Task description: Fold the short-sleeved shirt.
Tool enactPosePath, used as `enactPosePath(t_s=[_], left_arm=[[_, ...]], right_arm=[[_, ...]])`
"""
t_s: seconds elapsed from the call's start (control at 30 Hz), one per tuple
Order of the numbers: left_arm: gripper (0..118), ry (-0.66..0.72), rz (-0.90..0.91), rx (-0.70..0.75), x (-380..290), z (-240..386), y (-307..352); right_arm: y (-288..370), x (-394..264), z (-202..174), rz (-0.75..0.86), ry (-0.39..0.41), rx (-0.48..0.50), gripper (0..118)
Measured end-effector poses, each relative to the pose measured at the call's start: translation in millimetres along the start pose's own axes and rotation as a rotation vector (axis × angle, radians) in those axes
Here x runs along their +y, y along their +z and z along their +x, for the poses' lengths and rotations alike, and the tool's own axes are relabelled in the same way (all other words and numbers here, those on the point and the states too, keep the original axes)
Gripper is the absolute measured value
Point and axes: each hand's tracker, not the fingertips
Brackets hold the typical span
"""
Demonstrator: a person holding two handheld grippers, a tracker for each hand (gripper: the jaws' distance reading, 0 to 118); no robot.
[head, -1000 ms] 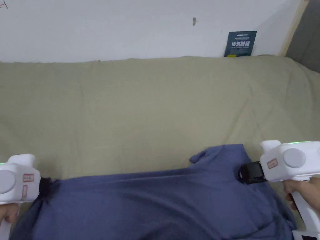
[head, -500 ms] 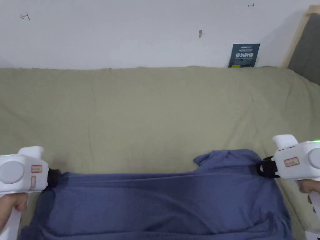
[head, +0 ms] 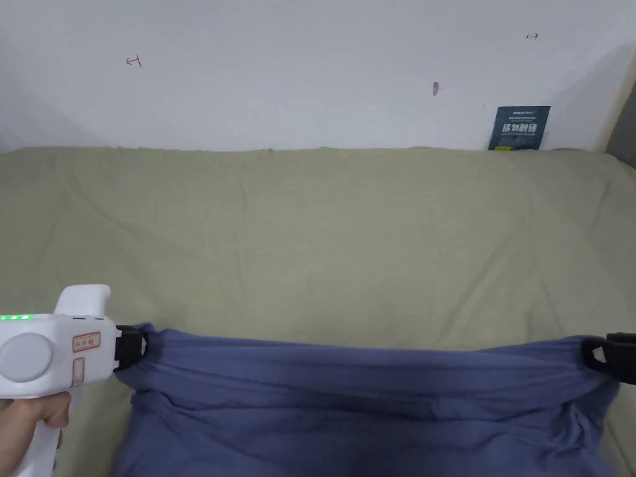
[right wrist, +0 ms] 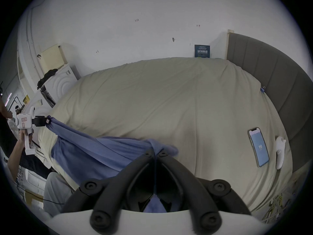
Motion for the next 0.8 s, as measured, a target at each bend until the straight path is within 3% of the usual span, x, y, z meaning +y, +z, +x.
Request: enactPosePath(t_s=[0.27,0.6,0.63,0.67,0.7,0.73,0.77,0.8], left_arm=[[0,-0.064,0.037,-0.01,-76.6,-5.0,27.7],[4,-0.04,-0.029,-0.033,-142.6,-23.6,8.7],[24,-0.036,-0.031,-0.029,-143.6,-24.4,7.7],[65,-0.028,-0.047,-0.016,-142.6,-25.3,6.2],[106,-0.025,-0.092,0.002,-144.2,-26.3,4.9],[118,-0.026,-0.082,-0.005,-146.1,-26.4,8.3],[115,-0.038,-0.057,0.012,-149.5,-26.9,8.3],[115,-0.024,-0.066,0.018,-149.9,-27.5,9.8]], right_arm=[[33.1,-81.7,-11.5,0.013,0.039,-0.023,2],[7.7,-130.2,-1.5,-0.092,0.023,-0.031,2],[4.4,-130.5,-3.3,-0.099,0.024,-0.036,3],[2.3,-130.7,-4.5,-0.11,0.022,-0.05,7],[2.2,-130.2,-6.4,-0.124,0.019,-0.082,28],[3.2,-130.4,-8.7,-0.138,0.012,-0.121,83],[4.5,-130.7,-10.5,-0.143,0.005,-0.104,115],[10.0,-132.0,-11.4,-0.121,-0.014,-0.099,118]])
